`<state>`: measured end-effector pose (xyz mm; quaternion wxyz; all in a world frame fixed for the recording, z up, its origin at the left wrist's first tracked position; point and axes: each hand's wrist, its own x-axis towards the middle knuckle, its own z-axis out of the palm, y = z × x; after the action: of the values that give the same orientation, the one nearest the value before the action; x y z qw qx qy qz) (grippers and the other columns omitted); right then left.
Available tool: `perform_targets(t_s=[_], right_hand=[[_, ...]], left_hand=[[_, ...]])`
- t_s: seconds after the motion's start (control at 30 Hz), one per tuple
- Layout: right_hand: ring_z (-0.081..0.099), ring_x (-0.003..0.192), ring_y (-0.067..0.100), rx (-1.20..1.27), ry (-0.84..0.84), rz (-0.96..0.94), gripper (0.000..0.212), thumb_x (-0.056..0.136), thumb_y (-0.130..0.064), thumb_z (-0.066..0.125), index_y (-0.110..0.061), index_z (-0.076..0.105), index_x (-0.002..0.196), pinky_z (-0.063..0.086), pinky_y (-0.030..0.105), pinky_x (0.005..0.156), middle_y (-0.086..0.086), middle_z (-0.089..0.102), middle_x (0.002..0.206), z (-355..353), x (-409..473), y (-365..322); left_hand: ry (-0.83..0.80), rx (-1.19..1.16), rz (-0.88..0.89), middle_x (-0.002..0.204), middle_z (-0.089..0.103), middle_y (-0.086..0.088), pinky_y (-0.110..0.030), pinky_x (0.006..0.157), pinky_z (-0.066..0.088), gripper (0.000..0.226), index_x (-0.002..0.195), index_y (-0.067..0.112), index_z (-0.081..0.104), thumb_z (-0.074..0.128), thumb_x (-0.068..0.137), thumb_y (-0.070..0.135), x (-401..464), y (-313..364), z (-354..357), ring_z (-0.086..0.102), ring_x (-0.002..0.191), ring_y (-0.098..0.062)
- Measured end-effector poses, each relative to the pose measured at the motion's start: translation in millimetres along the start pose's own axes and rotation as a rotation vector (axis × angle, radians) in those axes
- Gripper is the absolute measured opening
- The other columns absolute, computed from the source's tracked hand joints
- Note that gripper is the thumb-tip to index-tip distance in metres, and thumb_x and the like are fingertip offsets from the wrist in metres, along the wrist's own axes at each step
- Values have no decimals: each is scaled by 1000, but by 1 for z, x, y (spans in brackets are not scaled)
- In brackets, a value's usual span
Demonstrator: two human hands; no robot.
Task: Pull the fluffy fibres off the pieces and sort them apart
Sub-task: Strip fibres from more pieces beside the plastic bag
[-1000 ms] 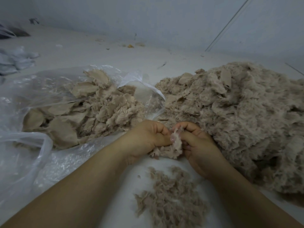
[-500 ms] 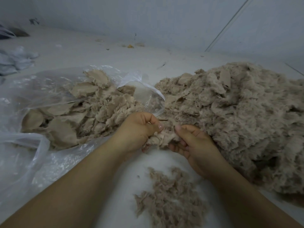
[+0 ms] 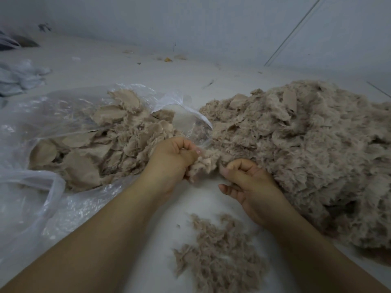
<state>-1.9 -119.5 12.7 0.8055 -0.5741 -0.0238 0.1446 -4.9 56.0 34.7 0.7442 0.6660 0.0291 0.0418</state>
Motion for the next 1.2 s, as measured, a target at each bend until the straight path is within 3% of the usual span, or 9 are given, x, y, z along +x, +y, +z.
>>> perform_targets(t_s=[0.17, 0.23, 0.4, 0.53, 0.63, 0.77, 0.93, 1.1, 1.2], right_hand=[[59, 47, 0, 9, -108, -19, 6, 93, -15, 55, -11, 60, 91, 54, 22, 60, -10, 62, 54, -1, -3, -2], [63, 52, 2, 18, -160, -26, 20, 82, -28, 65, -11, 61, 92, 55, 22, 61, -9, 66, 58, -2, -4, -2], [72, 82, 21, 35, -81, 10, 35, 71, -18, 71, -3, 66, 102, 58, 27, 66, 11, 75, 94, -1, -2, 1], [72, 84, 22, 39, -91, 21, 39, 75, -17, 67, 2, 65, 109, 58, 29, 67, 16, 74, 97, -2, -3, -1], [70, 83, 25, -7, -87, 24, 41, 69, -19, 71, 7, 66, 100, 60, 32, 71, 19, 71, 96, -1, -4, -2], [70, 72, 21, -44, -55, 29, 8, 81, -6, 65, -3, 64, 75, 59, 30, 64, 15, 70, 81, 0, -5, -3], [65, 58, 14, -44, -25, 30, 35, 92, 1, 53, -12, 62, 61, 55, 25, 53, 6, 66, 64, 0, -3, -3], [57, 61, 21, -165, -105, -43, 24, 87, -5, 64, -11, 68, 64, 51, 27, 54, 16, 59, 70, -1, -5, -1], [59, 61, 21, -186, -130, -49, 16, 83, -6, 67, -9, 72, 68, 51, 27, 56, 15, 64, 69, -1, -6, 0]], left_hand=[[-112, -8, 92, 66, 67, -5, -22, 44, 47, 15, 86, 9, 62, 67, 85, -5, -9, 2, 8, 60, 51, -13], [-122, 43, 116, 67, 66, -5, -23, 45, 46, 15, 90, 8, 62, 65, 86, -6, -12, 2, 11, 59, 51, -12], [-179, 88, 26, 59, 62, -6, -22, 40, 43, 24, 96, 8, 59, 53, 87, -13, -17, 5, 15, 55, 44, -17], [-335, 113, -97, 64, 65, -10, -40, 57, 54, 18, 93, 9, 58, 54, 87, -8, -19, 6, 13, 61, 57, -28], [-260, 198, -22, 73, 65, -12, -34, 56, 49, 12, 90, 8, 62, 72, 85, 11, -18, 4, 14, 59, 63, -26], [-111, 186, 28, 68, 59, -19, -26, 49, 43, 14, 79, 2, 67, 66, 91, 9, -14, 0, 16, 51, 55, -23], [-97, 210, -38, 52, 53, -5, -19, 38, 37, 24, 73, 4, 66, 60, 95, 12, -11, -1, 14, 45, 38, -11], [-157, 181, 63, 64, 55, -23, -32, 55, 40, 29, 80, 0, 68, 71, 85, 28, -14, 0, 21, 48, 57, -22], [-134, 198, 86, 68, 60, -24, -34, 59, 43, 19, 78, -1, 69, 72, 86, 15, -14, -5, 26, 52, 61, -22]])
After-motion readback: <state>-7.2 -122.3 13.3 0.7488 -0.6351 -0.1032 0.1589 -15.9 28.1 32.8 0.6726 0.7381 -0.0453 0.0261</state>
